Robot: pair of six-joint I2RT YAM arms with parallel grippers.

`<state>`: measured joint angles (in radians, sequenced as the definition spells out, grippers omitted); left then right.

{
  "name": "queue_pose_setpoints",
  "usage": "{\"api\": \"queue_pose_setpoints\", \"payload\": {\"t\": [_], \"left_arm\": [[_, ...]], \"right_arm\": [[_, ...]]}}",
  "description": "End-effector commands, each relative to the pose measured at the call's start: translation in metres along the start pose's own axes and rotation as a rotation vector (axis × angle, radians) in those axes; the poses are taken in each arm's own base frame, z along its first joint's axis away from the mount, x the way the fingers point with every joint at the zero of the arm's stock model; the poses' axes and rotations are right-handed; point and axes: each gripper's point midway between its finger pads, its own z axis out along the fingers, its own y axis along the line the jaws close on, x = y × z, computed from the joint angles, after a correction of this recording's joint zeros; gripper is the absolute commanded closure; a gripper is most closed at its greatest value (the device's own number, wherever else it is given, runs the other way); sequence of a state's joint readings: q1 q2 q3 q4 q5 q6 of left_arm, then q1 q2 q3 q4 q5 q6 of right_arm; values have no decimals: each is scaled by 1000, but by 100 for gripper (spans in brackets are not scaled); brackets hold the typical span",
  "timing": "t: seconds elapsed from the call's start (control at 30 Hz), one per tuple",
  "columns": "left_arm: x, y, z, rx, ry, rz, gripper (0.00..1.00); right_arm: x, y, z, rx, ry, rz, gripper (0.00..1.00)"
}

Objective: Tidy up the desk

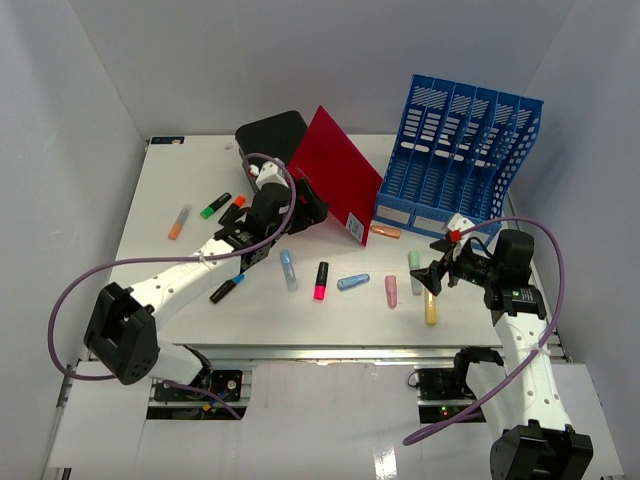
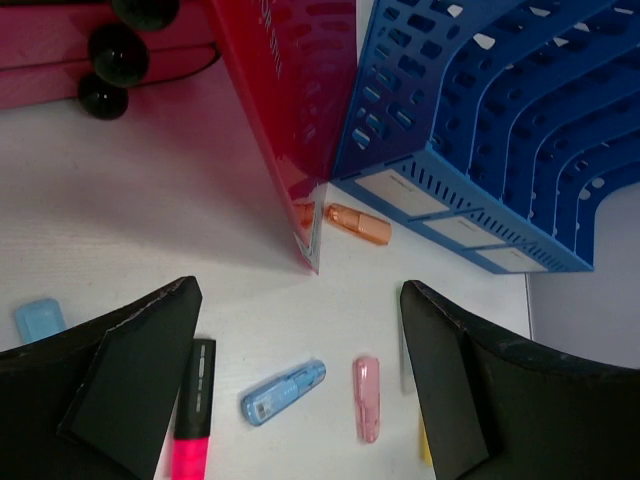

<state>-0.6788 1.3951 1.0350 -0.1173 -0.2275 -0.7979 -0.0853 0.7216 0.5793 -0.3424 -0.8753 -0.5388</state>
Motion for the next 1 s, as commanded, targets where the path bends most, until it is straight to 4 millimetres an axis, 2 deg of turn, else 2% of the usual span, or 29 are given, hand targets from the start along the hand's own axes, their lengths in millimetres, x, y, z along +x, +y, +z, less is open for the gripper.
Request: {"api": "queue_pose_setpoints", "payload": {"t": [0.0,0.3,0.5,0.97], "left_arm": [[-33,-13,18,-12,-99,24,8],[-57,0,51,-31,-115,14,12],[-69,6,63,-2,-135,11,21],[-83,-7,67,130,-187,40,42]], "right_arm": [[-4,2,-1,-14,-14,-9,10],[-4,2,-1,-15,-17,-9,10],[-3,2,-1,-18,-16,-4,10],[-2,3,0,-28,-16,12,10]]}}
